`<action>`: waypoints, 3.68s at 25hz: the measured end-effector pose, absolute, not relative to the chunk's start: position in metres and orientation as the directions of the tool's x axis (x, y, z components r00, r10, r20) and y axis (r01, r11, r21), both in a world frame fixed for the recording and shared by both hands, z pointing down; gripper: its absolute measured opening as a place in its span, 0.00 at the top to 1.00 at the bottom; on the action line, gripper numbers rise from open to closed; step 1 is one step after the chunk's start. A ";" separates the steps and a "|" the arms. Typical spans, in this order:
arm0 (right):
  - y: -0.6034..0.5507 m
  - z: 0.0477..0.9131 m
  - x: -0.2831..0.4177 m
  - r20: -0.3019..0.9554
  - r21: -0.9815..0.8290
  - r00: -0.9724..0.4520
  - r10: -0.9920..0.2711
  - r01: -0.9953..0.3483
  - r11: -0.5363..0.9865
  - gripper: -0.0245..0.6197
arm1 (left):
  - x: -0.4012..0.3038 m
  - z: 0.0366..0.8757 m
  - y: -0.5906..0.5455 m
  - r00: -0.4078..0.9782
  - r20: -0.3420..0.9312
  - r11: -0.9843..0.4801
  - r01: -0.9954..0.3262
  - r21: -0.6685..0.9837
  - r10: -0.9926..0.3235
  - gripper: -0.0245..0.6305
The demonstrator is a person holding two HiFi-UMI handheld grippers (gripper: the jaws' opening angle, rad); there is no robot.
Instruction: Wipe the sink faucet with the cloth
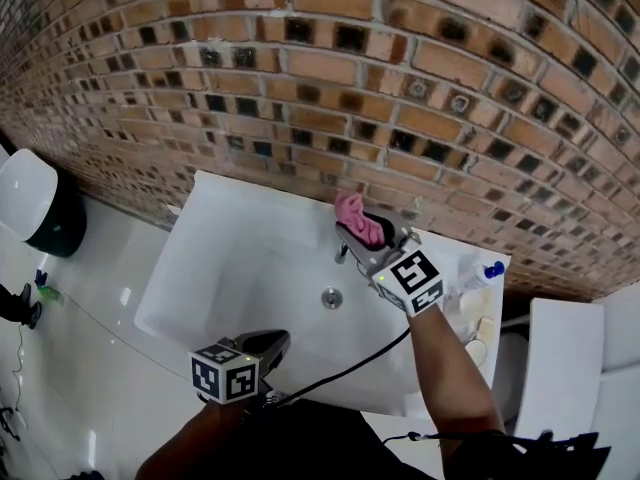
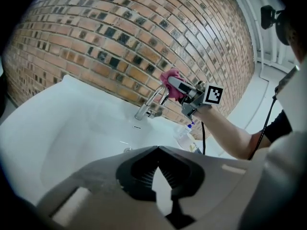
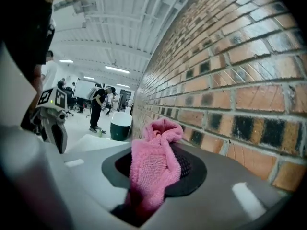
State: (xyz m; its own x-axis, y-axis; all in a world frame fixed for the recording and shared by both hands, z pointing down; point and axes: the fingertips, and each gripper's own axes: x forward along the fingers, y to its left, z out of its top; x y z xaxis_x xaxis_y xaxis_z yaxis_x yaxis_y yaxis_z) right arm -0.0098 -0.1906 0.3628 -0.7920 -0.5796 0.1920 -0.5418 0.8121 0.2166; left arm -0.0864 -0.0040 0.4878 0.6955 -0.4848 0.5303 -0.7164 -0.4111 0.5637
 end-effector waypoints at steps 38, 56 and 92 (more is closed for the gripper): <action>-0.202 0.564 0.001 -0.017 -0.882 -0.503 -0.864 -0.400 0.250 0.77 | -0.161 0.502 0.013 0.701 0.564 -0.428 -0.713 0.555 -0.437 0.96; -0.278 0.576 0.009 -0.131 -0.969 -0.455 -0.881 -0.128 0.210 0.77 | -0.167 0.516 0.003 0.590 0.610 -0.253 -0.796 0.551 -0.528 0.96; -0.033 0.481 0.022 0.082 -0.820 -0.577 -0.813 -0.502 0.274 0.76 | -0.144 0.480 0.011 0.818 0.448 -0.567 -0.573 0.591 -0.360 0.96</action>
State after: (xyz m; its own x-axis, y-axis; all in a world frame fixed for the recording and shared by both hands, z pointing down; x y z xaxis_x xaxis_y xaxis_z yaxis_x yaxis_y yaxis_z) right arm 0.0217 -0.0328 0.4808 -0.5769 -0.8127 0.0817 -0.5019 0.2739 -0.8204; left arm -0.1444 0.0114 0.4798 0.8183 -0.3605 0.4477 -0.5733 -0.5674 0.5911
